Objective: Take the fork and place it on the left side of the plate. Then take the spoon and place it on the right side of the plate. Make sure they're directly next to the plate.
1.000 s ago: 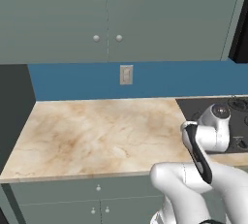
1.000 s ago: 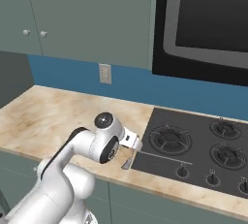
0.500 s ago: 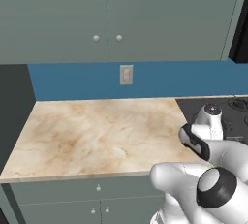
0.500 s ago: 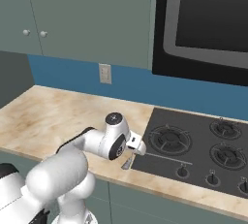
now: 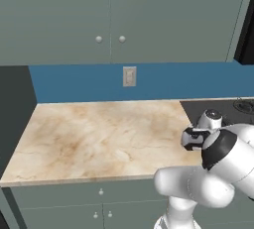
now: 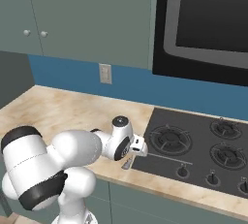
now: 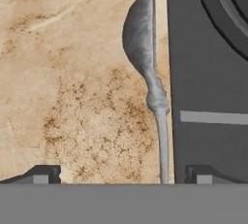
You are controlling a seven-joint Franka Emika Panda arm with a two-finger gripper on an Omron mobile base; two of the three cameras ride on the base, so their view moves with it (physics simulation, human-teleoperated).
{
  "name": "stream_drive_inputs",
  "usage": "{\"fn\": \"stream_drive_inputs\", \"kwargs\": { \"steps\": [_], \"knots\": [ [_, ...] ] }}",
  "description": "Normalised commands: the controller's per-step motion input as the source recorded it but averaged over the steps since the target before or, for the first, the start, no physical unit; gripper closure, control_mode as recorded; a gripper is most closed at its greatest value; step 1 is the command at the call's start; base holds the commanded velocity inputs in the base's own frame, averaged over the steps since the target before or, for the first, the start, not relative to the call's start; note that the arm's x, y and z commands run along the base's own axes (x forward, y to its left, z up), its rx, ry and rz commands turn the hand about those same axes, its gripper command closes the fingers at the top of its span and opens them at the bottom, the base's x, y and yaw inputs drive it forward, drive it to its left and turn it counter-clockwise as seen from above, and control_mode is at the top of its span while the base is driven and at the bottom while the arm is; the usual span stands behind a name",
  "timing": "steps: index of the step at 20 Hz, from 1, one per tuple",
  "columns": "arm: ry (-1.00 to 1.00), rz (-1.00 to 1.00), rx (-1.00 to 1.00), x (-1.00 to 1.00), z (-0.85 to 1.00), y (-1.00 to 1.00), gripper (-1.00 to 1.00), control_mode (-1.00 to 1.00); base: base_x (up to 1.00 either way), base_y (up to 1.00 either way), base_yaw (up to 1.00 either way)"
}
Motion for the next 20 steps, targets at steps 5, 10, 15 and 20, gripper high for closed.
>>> {"fn": "stream_drive_inputs", "kwargs": {
  "steps": [5, 10, 15, 20],
  "knots": [
    [0.00, 0.12, 0.00, 0.10, -0.22, -0.10, -1.00, -1.00, 0.00, 0.00, 0.00],
    [0.00, 0.09, 0.00, 0.00, -0.16, -0.09, -1.00, -1.00, 0.00, 0.00, 0.00],
    [0.00, 0.07, 0.00, 0.00, -0.47, -0.06, -1.00, -1.00, 0.00, 0.00, 0.00],
    [0.00, 0.06, 0.00, 0.00, -0.49, 0.00, 1.00, -1.00, 0.00, 0.00, 0.00]
  ]
}}
